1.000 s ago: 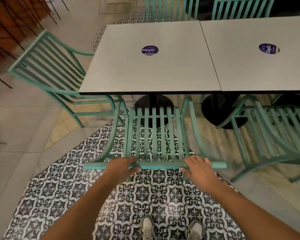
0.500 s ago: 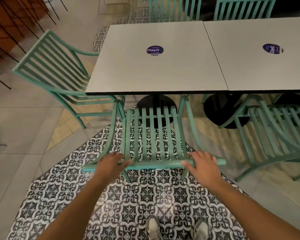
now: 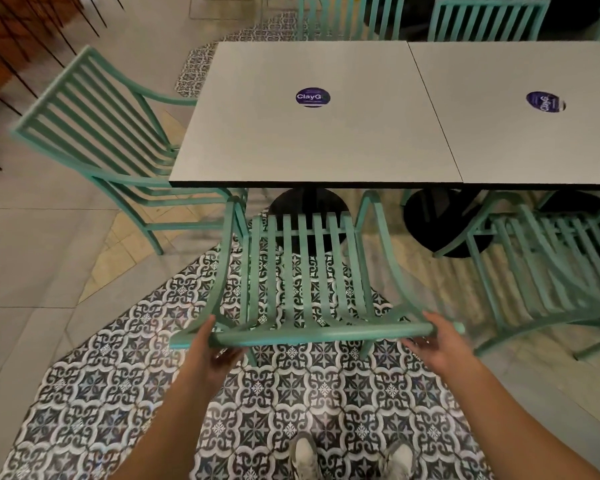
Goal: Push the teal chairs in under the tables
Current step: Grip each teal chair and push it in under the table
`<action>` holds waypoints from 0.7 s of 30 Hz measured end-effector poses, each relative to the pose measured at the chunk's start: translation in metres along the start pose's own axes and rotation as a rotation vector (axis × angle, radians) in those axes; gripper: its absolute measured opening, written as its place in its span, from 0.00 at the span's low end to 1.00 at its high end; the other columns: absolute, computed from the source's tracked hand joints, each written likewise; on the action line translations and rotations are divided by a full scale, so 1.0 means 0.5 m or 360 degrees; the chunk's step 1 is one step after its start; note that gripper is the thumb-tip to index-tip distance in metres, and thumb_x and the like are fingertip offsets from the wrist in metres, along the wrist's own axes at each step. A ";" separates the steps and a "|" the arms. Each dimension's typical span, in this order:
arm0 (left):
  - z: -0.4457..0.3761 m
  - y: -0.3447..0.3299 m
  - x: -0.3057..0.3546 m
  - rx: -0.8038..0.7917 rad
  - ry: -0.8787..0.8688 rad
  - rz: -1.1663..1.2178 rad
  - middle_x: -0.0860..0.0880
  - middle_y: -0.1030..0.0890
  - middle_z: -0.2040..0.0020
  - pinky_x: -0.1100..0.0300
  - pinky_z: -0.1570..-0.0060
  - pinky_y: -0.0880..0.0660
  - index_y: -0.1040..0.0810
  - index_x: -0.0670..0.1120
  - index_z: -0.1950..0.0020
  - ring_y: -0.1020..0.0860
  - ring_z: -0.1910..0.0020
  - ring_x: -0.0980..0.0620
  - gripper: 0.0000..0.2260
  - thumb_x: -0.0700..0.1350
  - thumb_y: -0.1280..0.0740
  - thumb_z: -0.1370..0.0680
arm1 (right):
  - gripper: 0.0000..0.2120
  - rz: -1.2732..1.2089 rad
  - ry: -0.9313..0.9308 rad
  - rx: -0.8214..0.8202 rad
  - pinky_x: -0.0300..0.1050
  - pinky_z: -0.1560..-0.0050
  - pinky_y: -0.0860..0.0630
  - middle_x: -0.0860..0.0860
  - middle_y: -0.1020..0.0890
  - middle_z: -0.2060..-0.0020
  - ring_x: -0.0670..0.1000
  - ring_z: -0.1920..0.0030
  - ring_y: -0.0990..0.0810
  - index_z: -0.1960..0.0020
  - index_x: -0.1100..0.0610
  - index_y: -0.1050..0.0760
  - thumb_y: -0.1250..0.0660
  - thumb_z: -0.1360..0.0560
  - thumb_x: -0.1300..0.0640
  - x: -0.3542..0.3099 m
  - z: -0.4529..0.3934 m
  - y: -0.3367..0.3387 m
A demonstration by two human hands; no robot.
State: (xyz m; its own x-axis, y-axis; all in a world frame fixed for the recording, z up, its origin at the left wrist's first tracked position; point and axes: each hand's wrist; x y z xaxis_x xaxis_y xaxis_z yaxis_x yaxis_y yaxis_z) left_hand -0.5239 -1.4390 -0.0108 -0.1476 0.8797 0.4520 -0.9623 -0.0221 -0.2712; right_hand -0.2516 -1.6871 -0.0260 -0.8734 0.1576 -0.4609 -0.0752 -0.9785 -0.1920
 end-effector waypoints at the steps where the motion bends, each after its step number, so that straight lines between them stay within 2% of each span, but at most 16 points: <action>1: -0.008 -0.009 0.002 0.0039 0.0039 0.0030 0.37 0.19 0.51 0.44 0.65 0.18 0.30 0.42 0.45 0.21 0.50 0.38 0.11 0.46 0.32 0.22 | 0.04 -0.0024 -0.0026 0.0022 0.55 0.76 0.21 0.59 0.25 0.54 0.57 0.55 0.24 0.55 0.61 0.31 0.36 0.22 0.62 -0.008 -0.005 -0.004; 3: -0.009 -0.017 0.004 0.0097 0.0084 0.0047 0.36 0.21 0.50 0.46 0.69 0.19 0.30 0.41 0.47 0.21 0.51 0.38 0.08 0.43 0.34 0.21 | 0.05 -0.0081 -0.0087 0.0053 0.56 0.73 0.20 0.60 0.26 0.54 0.58 0.56 0.25 0.55 0.63 0.32 0.37 0.22 0.64 -0.013 -0.010 -0.007; 5: -0.015 -0.024 0.006 0.0161 0.0110 0.0024 0.36 0.23 0.48 0.45 0.63 0.18 0.29 0.41 0.50 0.21 0.52 0.39 0.06 0.42 0.35 0.21 | 0.04 -0.0130 -0.0118 0.0062 0.57 0.62 0.20 0.60 0.26 0.53 0.58 0.57 0.25 0.55 0.63 0.32 0.38 0.22 0.65 -0.019 -0.015 -0.013; 7: -0.019 -0.029 0.007 0.0196 0.0122 0.0017 0.36 0.24 0.46 0.45 0.54 0.21 0.29 0.40 0.50 0.22 0.51 0.39 0.06 0.42 0.35 0.21 | 0.04 -0.0170 -0.0121 0.0072 0.57 0.59 0.21 0.60 0.26 0.53 0.57 0.56 0.25 0.55 0.63 0.32 0.38 0.22 0.66 -0.022 -0.017 -0.018; 9: -0.022 -0.035 0.006 0.0210 0.0143 0.0015 0.35 0.24 0.44 0.45 0.48 0.23 0.28 0.39 0.46 0.22 0.47 0.39 0.08 0.41 0.35 0.21 | 0.04 -0.0199 -0.0111 0.0118 0.55 0.54 0.21 0.60 0.27 0.54 0.57 0.55 0.25 0.55 0.63 0.32 0.38 0.22 0.65 -0.026 -0.019 -0.018; 11: -0.027 -0.041 0.006 0.0218 0.0164 0.0021 0.35 0.24 0.41 0.45 0.47 0.23 0.29 0.38 0.40 0.23 0.43 0.39 0.12 0.41 0.34 0.22 | 0.04 -0.0143 -0.0082 0.0153 0.55 0.48 0.24 0.59 0.28 0.53 0.57 0.53 0.25 0.55 0.62 0.32 0.38 0.23 0.65 -0.035 -0.020 -0.021; 15: -0.040 -0.064 0.013 0.0193 0.0141 0.0055 0.36 0.25 0.40 0.44 0.49 0.22 0.29 0.39 0.39 0.24 0.42 0.39 0.13 0.40 0.34 0.22 | 0.04 -0.0152 -0.0080 0.0167 0.55 0.45 0.24 0.60 0.28 0.53 0.58 0.52 0.25 0.54 0.61 0.33 0.38 0.23 0.65 -0.058 -0.029 -0.042; 18: -0.052 -0.082 0.018 0.0192 0.0136 0.0047 0.35 0.25 0.39 0.45 0.50 0.22 0.31 0.39 0.36 0.24 0.42 0.38 0.16 0.40 0.35 0.22 | 0.04 -0.0161 -0.0069 0.0180 0.55 0.46 0.24 0.59 0.27 0.51 0.58 0.54 0.24 0.53 0.61 0.33 0.37 0.23 0.66 -0.073 -0.046 -0.053; 21: -0.059 -0.095 0.021 0.0189 0.0123 0.0053 0.35 0.27 0.38 0.44 0.44 0.23 0.31 0.39 0.35 0.24 0.41 0.38 0.16 0.39 0.35 0.22 | 0.04 -0.0138 -0.0031 0.0199 0.55 0.51 0.22 0.59 0.27 0.50 0.58 0.53 0.24 0.54 0.62 0.33 0.37 0.24 0.67 -0.082 -0.063 -0.057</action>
State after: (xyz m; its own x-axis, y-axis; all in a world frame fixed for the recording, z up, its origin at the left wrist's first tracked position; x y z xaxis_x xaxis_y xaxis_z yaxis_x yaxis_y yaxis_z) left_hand -0.4728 -1.4146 -0.0184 -0.1659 0.9115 0.3764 -0.9781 -0.1036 -0.1803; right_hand -0.1986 -1.6614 -0.0290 -0.8701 0.2410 -0.4300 -0.2091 -0.9704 -0.1207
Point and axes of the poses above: each hand's wrist, its own z-axis away from the middle knuckle, its own y-axis out of the back of the hand, x = y × z
